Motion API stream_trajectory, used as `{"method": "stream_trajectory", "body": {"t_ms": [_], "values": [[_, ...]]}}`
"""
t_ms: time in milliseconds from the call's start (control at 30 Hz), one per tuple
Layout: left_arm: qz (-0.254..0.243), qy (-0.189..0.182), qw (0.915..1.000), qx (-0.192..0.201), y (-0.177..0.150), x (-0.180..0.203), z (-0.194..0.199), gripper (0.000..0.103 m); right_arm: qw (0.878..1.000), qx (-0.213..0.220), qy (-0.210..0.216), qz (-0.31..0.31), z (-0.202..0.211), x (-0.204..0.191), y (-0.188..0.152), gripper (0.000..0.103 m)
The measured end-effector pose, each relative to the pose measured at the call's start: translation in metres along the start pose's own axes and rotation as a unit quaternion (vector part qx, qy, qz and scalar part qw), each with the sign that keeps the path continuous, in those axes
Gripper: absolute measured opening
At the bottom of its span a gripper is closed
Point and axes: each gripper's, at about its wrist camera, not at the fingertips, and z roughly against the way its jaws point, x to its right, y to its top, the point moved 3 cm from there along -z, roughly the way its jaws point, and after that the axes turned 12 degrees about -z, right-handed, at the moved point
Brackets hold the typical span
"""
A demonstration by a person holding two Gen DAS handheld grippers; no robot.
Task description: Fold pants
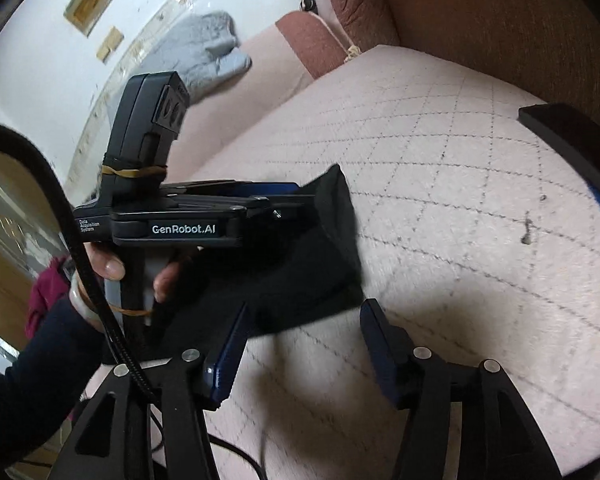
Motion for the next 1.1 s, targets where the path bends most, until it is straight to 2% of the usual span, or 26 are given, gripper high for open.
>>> {"method": "stream_trajectory", "body": {"t_ms": [100, 133, 167, 200, 233, 267, 367, 467, 667, 800, 867, 933, 1000, 1033, 1067, 1100], "values": [[0.008, -0.028, 0.9995, 0.014, 0.007, -0.008, -0.007, 0.069, 1.0, 0.01, 0.021, -0.02, -0.007, 0.004, 0.003, 0.052], [0.01, -0.029, 0.9994, 0.015, 0.008, -0.009, -0.009, 0.069, 0.999, 0.013, 0.025, -0.028, -0.008, 0.005, 0.004, 0.043], [0.009, -0.026, 0.9995, 0.016, 0.009, -0.007, -0.01, 0.065, 0.999, 0.016, 0.025, -0.033, -0.009, 0.006, 0.006, 0.036], [0.003, -0.02, 0.9996, 0.02, 0.011, -0.004, -0.01, 0.06, 0.999, 0.018, 0.021, -0.033, -0.013, 0.007, 0.007, 0.02], [0.001, -0.018, 0.9996, 0.021, 0.011, -0.001, -0.012, 0.049, 0.999, 0.019, 0.022, -0.037, -0.013, 0.009, 0.006, 0.014], [0.005, -0.02, 0.9994, 0.028, 0.012, -0.001, -0.011, 0.037, 0.998, 0.017, 0.034, -0.048, -0.015, 0.011, 0.007, 0.013], [0.018, -0.039, 0.998, 0.046, 0.013, 0.003, -0.006, 0.016, 0.998, 0.021, 0.04, -0.032, -0.007, 0.001, 0.009, 0.011], [0.024, -0.032, 0.9958, 0.082, 0.01, 0.005, 0.019, 0.011, 0.999, 0.03, 0.043, -0.004, 0.001, -0.021, 0.012, 0.01], [0.057, -0.002, 0.9812, 0.185, -0.025, -0.005, 0.119, 0.011, 0.993, 0.039, 0.081, 0.081, 0.01, -0.101, 0.016, 0.01], [0.117, 0.038, 0.965, 0.232, -0.088, -0.027, 0.18, 0.011, 0.98, 0.011, 0.121, 0.155, -0.007, -0.165, 0.001, 0.01], [0.156, 0.061, 0.9571, 0.236, -0.126, -0.036, 0.195, 0.011, 0.973, -0.015, 0.141, 0.182, -0.024, -0.191, -0.015, 0.01], [0.221, 0.077, 0.9442, 0.231, -0.176, -0.051, 0.209, 0.012, 0.965, -0.044, 0.149, 0.21, -0.05, -0.212, -0.035, 0.01], [0.284, 0.103, 0.9268, 0.223, -0.221, -0.062, 0.221, 0.023, 0.958, -0.089, 0.15, 0.227, -0.086, -0.227, -0.06, 0.01], [0.304, 0.107, 0.9199, 0.224, -0.237, -0.063, 0.226, 0.04, 0.955, -0.11, 0.146, 0.234, -0.104, -0.231, -0.072, 0.01], [0.33, 0.111, 0.9095, 0.227, -0.255, -0.066, 0.23, 0.057, 0.951, -0.136, 0.137, 0.241, -0.124, -0.233, -0.087, 0.011], [0.357, 0.114, 0.8972, 0.233, -0.274, -0.067, 0.235, 0.063, 0.949, -0.161, 0.127, 0.241, -0.142, -0.233, -0.097, 0.013]]}}
